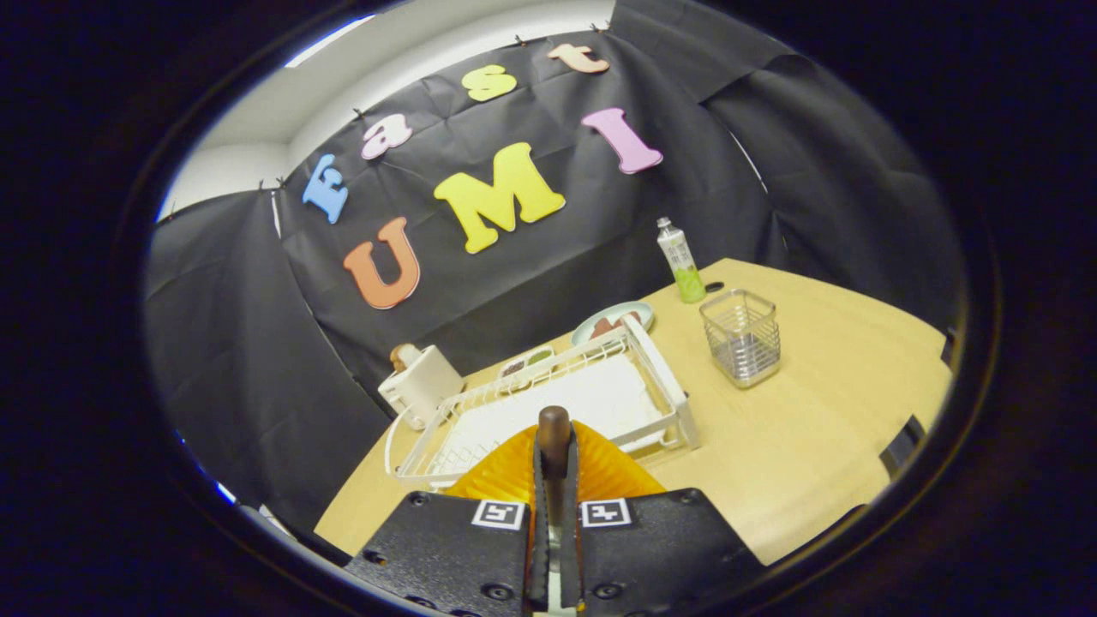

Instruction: Take the plate from the dish rack, then take the spoon from the basket and place it into the plate.

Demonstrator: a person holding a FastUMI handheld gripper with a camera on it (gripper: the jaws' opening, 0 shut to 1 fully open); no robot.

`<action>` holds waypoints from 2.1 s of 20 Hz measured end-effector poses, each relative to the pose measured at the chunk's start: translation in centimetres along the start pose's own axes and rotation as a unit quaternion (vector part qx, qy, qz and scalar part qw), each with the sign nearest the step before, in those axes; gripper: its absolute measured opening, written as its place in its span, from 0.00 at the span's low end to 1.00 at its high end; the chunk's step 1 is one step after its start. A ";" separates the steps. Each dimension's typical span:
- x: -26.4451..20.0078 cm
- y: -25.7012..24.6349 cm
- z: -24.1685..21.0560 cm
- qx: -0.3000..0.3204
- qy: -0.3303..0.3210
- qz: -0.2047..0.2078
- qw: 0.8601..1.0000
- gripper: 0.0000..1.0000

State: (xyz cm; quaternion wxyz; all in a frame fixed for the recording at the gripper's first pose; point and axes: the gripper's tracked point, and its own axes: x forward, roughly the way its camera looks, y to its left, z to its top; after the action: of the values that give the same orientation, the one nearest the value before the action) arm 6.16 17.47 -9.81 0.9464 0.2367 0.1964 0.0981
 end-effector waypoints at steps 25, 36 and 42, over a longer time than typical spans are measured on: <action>-4.8 -1.8 5.8 -0.146 -0.149 -0.051 0.977 1.00; -11.8 -0.2 13.1 -0.229 -0.225 -0.069 0.945 1.00; -14.0 1.6 12.5 -0.239 -0.233 -0.061 0.941 1.00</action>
State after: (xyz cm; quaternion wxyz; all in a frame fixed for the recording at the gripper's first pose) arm -1.39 9.82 5.62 0.9986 0.0078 -0.0451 0.0267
